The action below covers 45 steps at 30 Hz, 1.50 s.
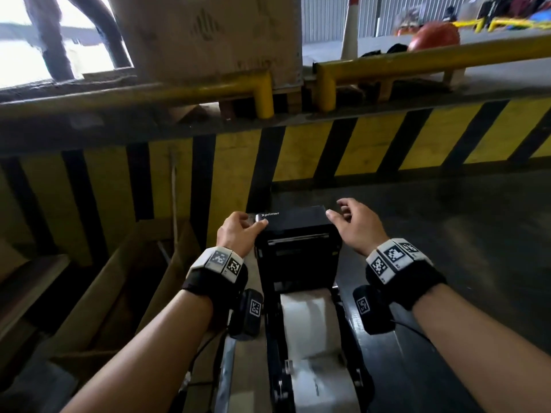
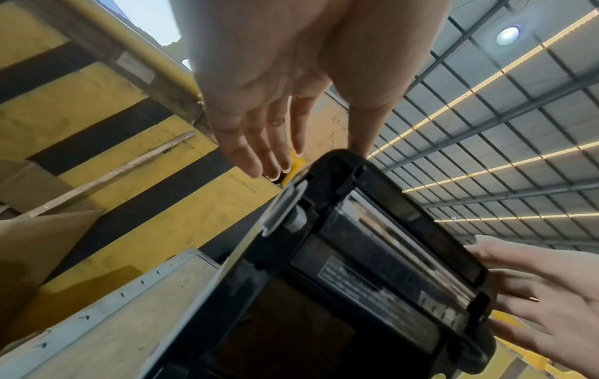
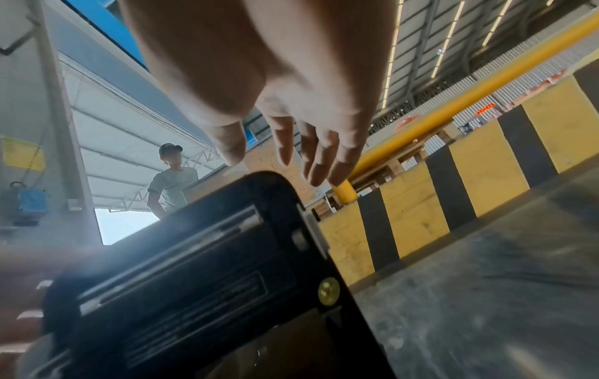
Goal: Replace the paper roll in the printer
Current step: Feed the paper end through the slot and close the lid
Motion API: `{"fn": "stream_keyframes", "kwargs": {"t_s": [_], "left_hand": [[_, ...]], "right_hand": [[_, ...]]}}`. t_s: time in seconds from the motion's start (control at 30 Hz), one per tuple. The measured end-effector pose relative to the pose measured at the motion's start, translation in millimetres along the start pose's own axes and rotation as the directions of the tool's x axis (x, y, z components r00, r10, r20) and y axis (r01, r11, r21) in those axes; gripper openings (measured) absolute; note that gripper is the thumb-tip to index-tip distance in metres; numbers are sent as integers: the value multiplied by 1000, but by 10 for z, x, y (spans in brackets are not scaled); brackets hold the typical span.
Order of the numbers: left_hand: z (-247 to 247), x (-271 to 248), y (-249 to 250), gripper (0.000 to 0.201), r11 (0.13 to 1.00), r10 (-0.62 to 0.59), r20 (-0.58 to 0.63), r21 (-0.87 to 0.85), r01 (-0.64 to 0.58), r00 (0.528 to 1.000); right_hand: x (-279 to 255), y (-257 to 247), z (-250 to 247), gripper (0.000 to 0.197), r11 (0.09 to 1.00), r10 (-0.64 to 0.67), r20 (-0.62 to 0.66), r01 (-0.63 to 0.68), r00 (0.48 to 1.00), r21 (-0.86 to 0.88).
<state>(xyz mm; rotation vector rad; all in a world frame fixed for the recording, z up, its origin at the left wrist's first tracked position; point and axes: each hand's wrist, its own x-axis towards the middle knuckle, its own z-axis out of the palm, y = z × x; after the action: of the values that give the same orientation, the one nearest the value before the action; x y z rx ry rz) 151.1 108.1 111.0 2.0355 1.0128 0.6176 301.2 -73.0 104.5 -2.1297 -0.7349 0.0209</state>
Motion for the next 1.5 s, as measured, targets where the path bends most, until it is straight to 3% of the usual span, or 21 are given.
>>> {"fn": "stream_keyframes", "kwargs": {"t_s": [0.13,0.3,0.5,0.83,1.0,1.17,1.3,1.4,1.5], "left_hand": [[86,46,-86,45,999,-14,42,-51,16,999],[44,-102,-67,39,998,14,43,-64,-11,999],[-48,-687,-137,47,990,109,52,-90,-104,993],[-96,-1689,-676,54,981,152,306,-163,-106,940],[35,-1890,-970,61,986,164,374,-70,-149,913],[134,-1948,-1132,74,985,172,434,-45,-169,884],[184,-1927,-1044,81,981,194,426,-105,-165,883],[249,-1920,-1036,88,980,187,416,-144,-138,890],[325,-1964,-1193,97,973,211,434,-177,-147,876]], "right_hand": [[6,38,129,47,998,55,105,-59,993,27],[-157,23,131,47,998,17,98,-23,995,65],[-649,107,-42,50,991,-32,78,22,996,129],[-1825,535,-147,57,984,-93,97,77,991,163],[-2171,757,-34,63,991,-40,134,22,990,133],[-2332,911,68,65,998,-3,145,-7,989,69],[-2186,865,75,85,994,64,277,-87,959,72],[-2144,805,126,77,983,59,344,-114,937,143],[-2194,870,168,85,986,47,371,-102,927,130]]}}
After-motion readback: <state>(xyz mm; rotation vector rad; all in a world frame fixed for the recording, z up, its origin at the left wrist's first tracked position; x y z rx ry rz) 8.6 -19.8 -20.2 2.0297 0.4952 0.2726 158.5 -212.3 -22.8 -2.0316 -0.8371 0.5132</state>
